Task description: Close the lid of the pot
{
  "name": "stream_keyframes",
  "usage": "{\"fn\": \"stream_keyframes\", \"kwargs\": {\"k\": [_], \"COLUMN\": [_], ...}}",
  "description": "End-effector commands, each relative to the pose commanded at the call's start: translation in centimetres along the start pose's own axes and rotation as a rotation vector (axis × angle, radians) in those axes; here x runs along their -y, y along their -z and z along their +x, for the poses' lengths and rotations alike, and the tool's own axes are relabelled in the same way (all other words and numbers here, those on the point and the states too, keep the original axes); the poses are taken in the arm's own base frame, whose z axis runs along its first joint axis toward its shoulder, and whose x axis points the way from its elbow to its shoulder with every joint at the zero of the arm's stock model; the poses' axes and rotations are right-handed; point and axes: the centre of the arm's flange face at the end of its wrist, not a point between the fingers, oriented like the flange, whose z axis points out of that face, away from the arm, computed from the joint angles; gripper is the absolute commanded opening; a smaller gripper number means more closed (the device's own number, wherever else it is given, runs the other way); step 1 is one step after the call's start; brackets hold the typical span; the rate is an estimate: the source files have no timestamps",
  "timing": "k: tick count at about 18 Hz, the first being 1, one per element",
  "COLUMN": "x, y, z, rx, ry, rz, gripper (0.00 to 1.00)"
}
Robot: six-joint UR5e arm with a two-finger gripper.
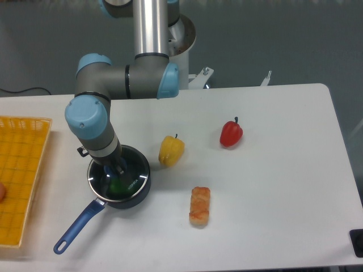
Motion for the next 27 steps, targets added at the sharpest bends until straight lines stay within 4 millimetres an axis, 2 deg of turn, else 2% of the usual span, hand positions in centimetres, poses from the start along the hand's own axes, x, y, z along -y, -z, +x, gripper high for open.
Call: {"fn": "stream_keyframes", "kwargs": {"k": [7,16,19,23,27], "x": [0.4,-1.3,-3.2,-6.7,-12.2], "y": [3.1,8.0,9.0,9.2,10.6], "z": [1.2,1.8,0.6,-2.4,-5.7], "rx": [0.044,0.052,0.054,0.045,0.074], "ry": [-0.016,-0.013,-0.027,-0.051,-0.077], "rz": [0.023,0.024,0.021,0.011,-0.022], "gripper": [1.0,1.0,1.0,1.0,1.0]}}
